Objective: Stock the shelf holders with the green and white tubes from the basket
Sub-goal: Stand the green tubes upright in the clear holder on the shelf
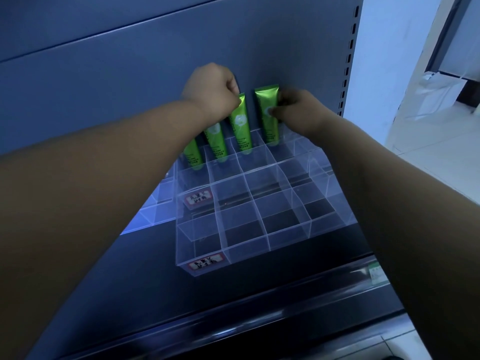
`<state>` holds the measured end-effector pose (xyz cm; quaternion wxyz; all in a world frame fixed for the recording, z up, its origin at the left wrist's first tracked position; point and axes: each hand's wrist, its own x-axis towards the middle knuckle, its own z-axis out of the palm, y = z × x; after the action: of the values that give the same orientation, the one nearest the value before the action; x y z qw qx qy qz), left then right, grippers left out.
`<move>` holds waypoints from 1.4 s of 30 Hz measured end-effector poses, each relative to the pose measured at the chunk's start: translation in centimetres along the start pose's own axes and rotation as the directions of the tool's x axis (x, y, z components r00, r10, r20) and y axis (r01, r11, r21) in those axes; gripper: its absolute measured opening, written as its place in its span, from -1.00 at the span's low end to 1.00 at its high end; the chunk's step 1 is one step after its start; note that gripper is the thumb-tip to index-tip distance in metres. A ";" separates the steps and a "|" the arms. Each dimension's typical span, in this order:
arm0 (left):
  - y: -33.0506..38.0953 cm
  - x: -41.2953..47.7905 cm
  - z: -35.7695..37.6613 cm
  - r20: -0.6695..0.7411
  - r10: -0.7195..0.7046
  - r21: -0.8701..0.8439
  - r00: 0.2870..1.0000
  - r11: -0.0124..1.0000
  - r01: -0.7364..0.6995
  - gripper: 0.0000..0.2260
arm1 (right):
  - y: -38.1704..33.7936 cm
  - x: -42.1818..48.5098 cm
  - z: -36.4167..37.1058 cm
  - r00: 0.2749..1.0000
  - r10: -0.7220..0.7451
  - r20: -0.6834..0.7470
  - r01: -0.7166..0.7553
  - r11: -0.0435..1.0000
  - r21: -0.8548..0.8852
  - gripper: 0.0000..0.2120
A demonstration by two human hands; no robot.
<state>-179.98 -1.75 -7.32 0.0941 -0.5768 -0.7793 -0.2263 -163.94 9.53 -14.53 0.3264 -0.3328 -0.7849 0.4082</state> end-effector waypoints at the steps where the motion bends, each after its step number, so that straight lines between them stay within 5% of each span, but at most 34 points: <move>1: 0.0 -0.1 -0.1 0.007 0.001 -0.003 1.000 1.000 -0.001 -0.94 | 0.0 0.1 0.0 1.000 0.013 0.000 -0.013 1.000 0.001 -0.80; 9: 0.9 -0.8 -1.0 0.022 -0.021 0.017 1.000 1.000 0.021 -0.90 | -0.2 -0.6 -0.5 0.997 0.069 0.034 -0.072 0.994 0.077 -0.85; 14: 2.3 -3.9 -2.9 -0.112 0.003 0.103 0.994 0.995 0.009 -0.81 | -0.7 -1.3 -1.2 0.994 0.104 0.029 -0.104 0.995 0.009 -0.77; 16: 2.3 -6.0 -3.7 -0.162 0.031 0.157 0.986 0.988 -0.006 -0.74 | -1.3 -2.1 -1.2 0.998 0.065 -0.012 -0.066 0.983 -0.173 -0.74; 19: 1.3 -9.1 -4.6 -0.183 0.086 0.239 0.979 0.970 -0.040 -0.60 | -2.8 -4.8 -0.7 0.996 -0.044 -0.076 -0.013 0.778 -0.628 -0.58; 23: 0.3 -13.1 -6.3 -0.195 0.037 0.224 0.980 0.974 0.008 -0.46 | -5.6 -10.5 0.5 0.971 -0.170 -0.167 -0.022 0.636 -0.772 -0.64; 33: -3.4 -31.4 -13.4 -0.295 -0.254 0.294 0.921 0.893 0.341 -0.41 | -19.9 -24.0 12.3 0.897 -0.439 0.048 0.403 0.770 -0.495 -0.54; 37: -6.8 -43.0 -17.7 -0.400 -0.419 0.273 0.815 0.795 0.542 -0.42 | -25.7 -31.9 20.1 0.811 -0.549 0.204 0.582 0.720 -0.378 -0.44; 42: -12.1 -58.5 -22.4 -0.482 -0.659 0.259 0.578 0.523 0.812 -0.40 | -29.7 -42.7 32.1 0.770 -0.516 0.376 0.599 0.787 -0.147 -0.40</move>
<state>-175.37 -65.01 -14.45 0.2463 -0.1008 -0.9526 -0.1473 -172.61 -50.97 -13.92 0.2574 -0.0523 -0.9361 0.2338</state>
